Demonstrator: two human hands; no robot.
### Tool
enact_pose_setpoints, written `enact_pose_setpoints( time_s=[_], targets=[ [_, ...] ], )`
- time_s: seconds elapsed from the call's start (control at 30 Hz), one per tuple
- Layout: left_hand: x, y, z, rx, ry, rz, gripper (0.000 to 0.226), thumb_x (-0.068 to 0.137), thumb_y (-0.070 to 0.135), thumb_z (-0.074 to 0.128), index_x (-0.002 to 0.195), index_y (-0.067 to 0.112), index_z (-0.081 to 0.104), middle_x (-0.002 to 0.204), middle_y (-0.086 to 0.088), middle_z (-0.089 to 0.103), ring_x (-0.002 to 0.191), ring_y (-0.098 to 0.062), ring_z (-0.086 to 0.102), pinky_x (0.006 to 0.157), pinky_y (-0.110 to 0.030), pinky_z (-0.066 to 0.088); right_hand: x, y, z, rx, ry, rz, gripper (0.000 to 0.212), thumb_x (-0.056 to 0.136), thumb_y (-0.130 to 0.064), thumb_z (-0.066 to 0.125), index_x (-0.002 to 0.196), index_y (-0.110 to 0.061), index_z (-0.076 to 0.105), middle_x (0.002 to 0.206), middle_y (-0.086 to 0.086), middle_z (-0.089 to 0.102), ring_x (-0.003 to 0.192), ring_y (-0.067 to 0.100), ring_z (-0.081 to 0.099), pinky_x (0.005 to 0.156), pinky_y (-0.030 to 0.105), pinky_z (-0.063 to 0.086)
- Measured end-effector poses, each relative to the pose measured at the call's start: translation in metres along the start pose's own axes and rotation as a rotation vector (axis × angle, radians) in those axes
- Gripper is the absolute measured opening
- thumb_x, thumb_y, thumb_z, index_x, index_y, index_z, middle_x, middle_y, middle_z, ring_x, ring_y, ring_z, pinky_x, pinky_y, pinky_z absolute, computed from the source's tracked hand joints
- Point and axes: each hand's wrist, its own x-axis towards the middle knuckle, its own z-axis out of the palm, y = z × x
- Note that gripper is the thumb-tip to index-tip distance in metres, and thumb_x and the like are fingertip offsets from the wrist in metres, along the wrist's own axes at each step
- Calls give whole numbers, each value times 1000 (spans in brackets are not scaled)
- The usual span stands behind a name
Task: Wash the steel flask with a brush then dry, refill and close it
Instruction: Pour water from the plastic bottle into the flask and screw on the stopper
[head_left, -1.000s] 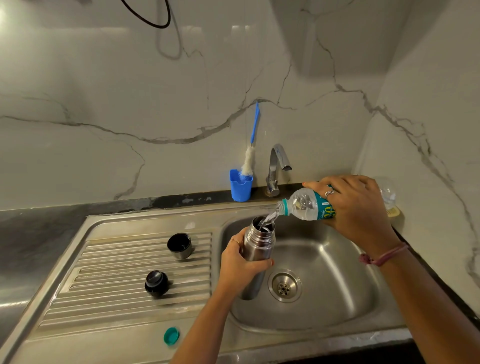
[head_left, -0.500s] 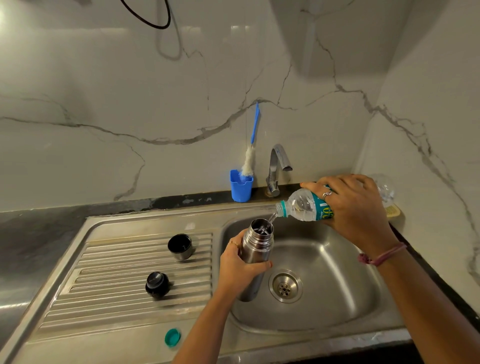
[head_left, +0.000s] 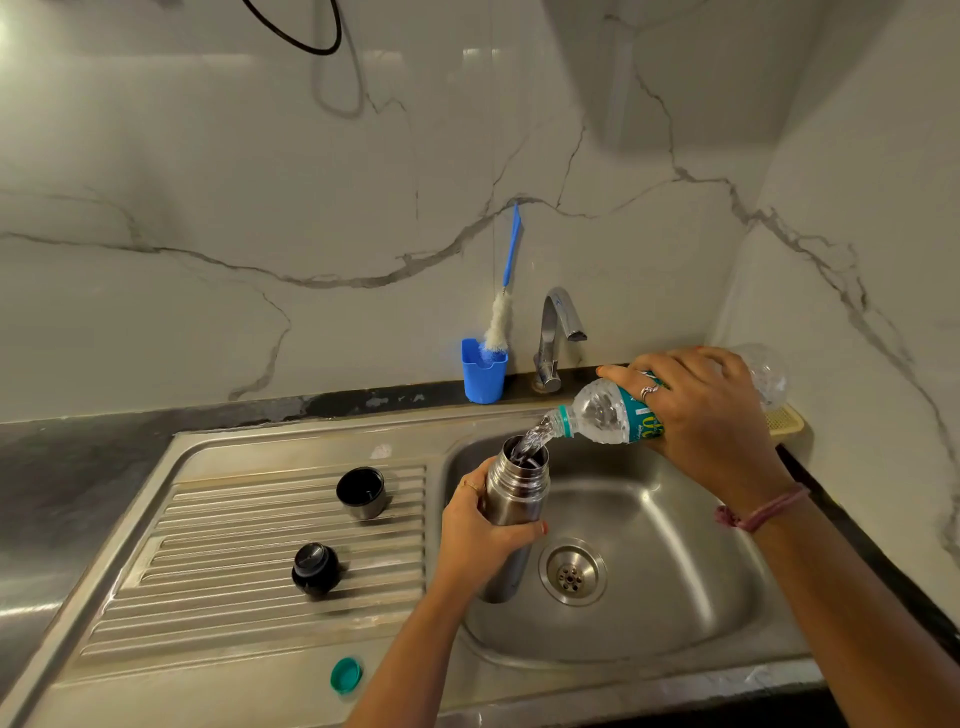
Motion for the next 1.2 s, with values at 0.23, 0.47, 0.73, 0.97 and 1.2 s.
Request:
enact_pose_setpoints(
  time_s=[0.23,0.47,0.73,0.97,1.2],
  targets=[
    [1,-2,1,18,2,-1,92,49,34,92,132,36,53,120,14,65,111,-8,61,96,-40,54,-1,2,2,3,-3,5,77,55,-40,88,126,-26,61,108,3,65,95,27,60,88,43,36],
    [2,-4,2,21,-4,-14,92,51,30,93,133,37,52,120,15,65,109,-5,61,95,-37,55,1,3,3,20,2,13,76,55,-38,89,125,-25,61,108,5,66,95,29,61,88,44,39],
    [4,-5,3,19,-8,-14,89,53,26,94,129,42,50,119,15,64,109,-5,61,95,-34,54,4,7,2,-4,9,-7,75,57,-37,88,125,-25,60,108,4,64,97,29,60,90,45,36],
    [5,-6,5,9,1,-18,86,50,27,94,121,50,50,119,13,65,107,-5,62,95,-35,55,7,8,1,-13,15,-41,77,54,-32,90,125,-24,61,109,5,65,99,29,60,91,47,40],
    [7,-8,7,16,9,-12,85,51,21,96,115,51,50,118,13,65,107,-3,62,95,-33,54,11,11,0,-22,55,-76,76,52,-28,92,122,-20,64,108,9,66,97,32,62,90,48,43]
  ],
)
